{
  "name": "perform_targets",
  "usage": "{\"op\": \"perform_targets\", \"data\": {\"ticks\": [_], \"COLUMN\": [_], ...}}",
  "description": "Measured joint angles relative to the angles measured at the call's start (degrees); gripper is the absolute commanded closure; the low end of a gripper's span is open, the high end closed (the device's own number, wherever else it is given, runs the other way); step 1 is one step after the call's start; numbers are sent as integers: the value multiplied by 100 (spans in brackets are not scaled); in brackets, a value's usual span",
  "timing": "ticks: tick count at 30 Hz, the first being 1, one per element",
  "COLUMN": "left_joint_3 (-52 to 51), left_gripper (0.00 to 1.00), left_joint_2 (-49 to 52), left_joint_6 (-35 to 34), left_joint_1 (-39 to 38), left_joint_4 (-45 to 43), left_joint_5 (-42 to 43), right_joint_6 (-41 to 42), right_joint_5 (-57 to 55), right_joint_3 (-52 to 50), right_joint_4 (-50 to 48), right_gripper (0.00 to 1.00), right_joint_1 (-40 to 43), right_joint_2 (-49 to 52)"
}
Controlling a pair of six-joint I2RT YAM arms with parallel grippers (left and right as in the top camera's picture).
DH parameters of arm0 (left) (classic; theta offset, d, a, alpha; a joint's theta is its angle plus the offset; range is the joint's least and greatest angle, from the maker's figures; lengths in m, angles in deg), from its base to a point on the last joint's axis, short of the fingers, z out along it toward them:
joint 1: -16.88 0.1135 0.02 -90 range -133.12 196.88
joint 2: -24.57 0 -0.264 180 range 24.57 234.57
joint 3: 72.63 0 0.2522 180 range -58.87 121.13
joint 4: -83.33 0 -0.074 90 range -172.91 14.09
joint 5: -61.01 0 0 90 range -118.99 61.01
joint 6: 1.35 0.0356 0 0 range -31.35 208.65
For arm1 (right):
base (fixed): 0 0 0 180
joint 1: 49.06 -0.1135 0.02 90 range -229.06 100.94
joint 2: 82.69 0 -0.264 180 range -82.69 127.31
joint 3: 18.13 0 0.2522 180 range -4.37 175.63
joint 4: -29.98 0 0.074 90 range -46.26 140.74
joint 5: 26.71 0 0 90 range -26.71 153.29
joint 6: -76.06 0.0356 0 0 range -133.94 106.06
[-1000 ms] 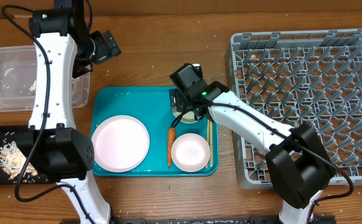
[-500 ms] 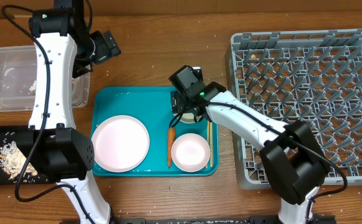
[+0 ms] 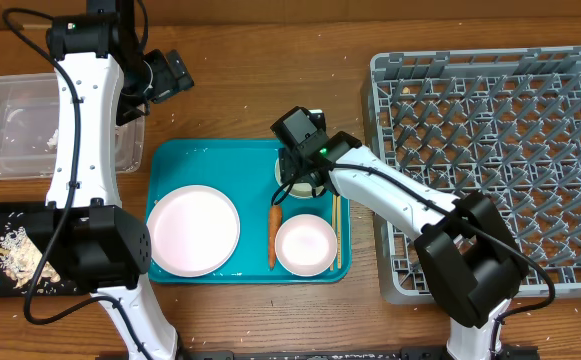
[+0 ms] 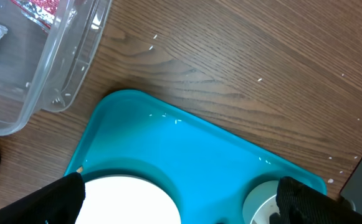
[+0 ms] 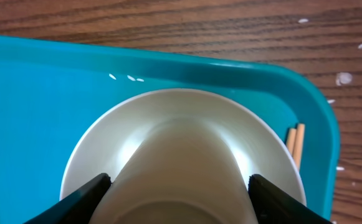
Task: Sort waste into correct bins and load items into the dishwasher
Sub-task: 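Grasp the white cup with the right gripper, then carry the cup right and set it upside down in the rack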
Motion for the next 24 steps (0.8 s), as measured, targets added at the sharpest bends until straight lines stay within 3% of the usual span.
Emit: {"op": "perform_targets", "data": {"ticks": [2, 13, 18, 24], "left_joint_3": [0, 0, 0, 0], "left_gripper": [0, 0, 0, 0], "left_joint_2": [0, 0, 0, 0], "left_joint_6": [-2, 0, -2, -2], "left_joint_1": [0, 0, 0, 0], "left_joint_4": [2, 0, 2, 2], "left_joint_5": [-2, -2, 0, 0], "right_joint_6": [7, -87, -155, -219], "right_joint_5": [-2, -28, -208, -348], "right_joint_3": [83, 1244, 1600, 1637], "right_joint_4": [234, 1519, 2052, 2754], "right_gripper": [42, 43, 42, 41], "right_joint_1": [0, 601, 1720, 3777], "right_joint_2": [-11, -1036, -1908, -2286]}}
